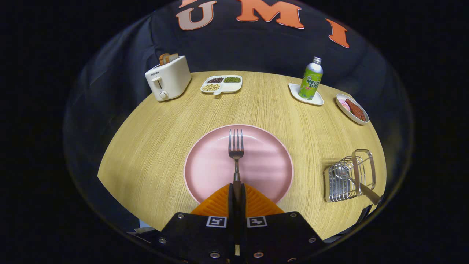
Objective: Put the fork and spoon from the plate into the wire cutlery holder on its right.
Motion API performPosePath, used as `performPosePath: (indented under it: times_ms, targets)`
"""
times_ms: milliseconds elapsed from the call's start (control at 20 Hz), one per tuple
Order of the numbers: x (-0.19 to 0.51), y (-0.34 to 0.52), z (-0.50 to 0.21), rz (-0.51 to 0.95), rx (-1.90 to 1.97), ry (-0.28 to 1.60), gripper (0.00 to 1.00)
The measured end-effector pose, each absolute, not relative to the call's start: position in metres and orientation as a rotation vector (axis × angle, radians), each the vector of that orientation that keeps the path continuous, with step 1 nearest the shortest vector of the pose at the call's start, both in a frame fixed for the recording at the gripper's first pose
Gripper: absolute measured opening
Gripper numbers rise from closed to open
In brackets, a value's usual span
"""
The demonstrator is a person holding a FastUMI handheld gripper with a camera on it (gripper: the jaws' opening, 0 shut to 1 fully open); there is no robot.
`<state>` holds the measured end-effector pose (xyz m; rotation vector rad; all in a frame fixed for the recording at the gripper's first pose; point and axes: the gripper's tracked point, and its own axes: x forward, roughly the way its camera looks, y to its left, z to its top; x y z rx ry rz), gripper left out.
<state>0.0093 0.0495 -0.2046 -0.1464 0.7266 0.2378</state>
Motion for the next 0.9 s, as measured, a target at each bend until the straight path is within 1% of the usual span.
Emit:
performPosePath:
  times_ms: [450,900]
  targets:
    - [0.003,-0.017,-0.17,0.171,-0.19,0.724,0.06]
    - [-0.02,-0.087,-0.136,0.127,-0.24,0.781,0.06]
